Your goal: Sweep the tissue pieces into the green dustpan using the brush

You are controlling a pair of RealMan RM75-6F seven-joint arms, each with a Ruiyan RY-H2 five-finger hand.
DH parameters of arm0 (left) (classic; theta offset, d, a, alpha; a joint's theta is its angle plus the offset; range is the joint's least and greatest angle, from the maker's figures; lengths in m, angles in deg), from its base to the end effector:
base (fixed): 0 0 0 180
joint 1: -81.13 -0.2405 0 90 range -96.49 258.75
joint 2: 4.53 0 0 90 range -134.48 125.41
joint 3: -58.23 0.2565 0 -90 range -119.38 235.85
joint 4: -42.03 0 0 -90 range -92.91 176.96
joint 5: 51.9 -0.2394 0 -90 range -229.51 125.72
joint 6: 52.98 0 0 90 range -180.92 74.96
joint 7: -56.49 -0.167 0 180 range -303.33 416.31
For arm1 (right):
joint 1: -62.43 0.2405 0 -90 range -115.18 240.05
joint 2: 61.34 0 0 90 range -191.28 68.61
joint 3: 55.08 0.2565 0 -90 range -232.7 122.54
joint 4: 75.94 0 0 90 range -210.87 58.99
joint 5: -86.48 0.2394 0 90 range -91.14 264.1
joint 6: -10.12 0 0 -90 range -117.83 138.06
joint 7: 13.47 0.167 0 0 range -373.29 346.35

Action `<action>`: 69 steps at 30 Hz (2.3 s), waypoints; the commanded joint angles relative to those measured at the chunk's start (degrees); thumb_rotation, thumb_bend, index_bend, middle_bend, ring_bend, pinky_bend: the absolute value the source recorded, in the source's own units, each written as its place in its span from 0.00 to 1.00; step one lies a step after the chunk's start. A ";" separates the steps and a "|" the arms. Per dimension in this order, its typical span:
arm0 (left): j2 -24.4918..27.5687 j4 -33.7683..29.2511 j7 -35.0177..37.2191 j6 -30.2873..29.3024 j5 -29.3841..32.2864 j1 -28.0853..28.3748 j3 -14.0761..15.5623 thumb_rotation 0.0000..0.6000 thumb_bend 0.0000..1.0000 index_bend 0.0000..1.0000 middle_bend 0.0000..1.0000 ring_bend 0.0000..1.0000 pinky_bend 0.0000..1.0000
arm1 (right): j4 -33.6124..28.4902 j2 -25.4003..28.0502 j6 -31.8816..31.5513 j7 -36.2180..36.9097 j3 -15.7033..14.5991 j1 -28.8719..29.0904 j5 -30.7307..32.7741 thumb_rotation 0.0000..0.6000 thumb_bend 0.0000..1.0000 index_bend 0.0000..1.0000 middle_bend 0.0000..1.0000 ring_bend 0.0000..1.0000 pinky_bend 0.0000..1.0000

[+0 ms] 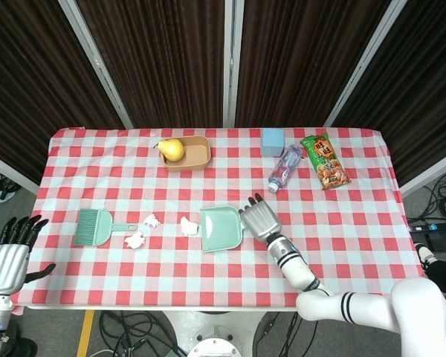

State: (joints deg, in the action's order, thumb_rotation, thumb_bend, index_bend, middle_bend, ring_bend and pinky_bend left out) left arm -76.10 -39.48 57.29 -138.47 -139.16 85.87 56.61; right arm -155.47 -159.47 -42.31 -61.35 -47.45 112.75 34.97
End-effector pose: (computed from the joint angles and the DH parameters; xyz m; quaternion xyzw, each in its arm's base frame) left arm -0.3477 0.2027 0.1046 -0.6087 -0.3746 -0.3745 0.5906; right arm -0.1133 -0.3640 -0.1169 0.8312 -0.2464 0.2417 0.4360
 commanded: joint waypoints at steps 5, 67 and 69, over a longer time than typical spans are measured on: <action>0.01 0.12 0.01 1.43 -0.91 1.86 -0.50 1.00 0.09 0.13 0.09 0.07 0.02 | 0.76 -0.44 -0.37 0.14 -0.37 0.33 0.43 1.00 0.30 0.50 0.51 0.26 0.19; -20.59 10.18 -34.52 30.90 29.20 27.69 -4.72 1.00 0.22 0.43 0.44 0.36 0.26 | -11.66 14.45 -2.15 4.10 -2.43 2.96 7.44 1.00 0.38 0.59 0.57 0.35 0.23; -20.60 10.24 -34.53 31.08 29.48 27.82 -4.64 1.00 0.22 0.44 0.45 0.36 0.26 | -11.52 14.37 -2.12 4.25 -2.45 3.02 7.54 1.00 0.38 0.59 0.57 0.35 0.23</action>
State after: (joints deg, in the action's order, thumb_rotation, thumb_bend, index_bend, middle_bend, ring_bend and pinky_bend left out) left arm -96.70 -29.24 22.76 -107.43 -109.71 113.66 51.95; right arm -166.99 -145.10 -44.42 -57.10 -49.90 115.76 42.50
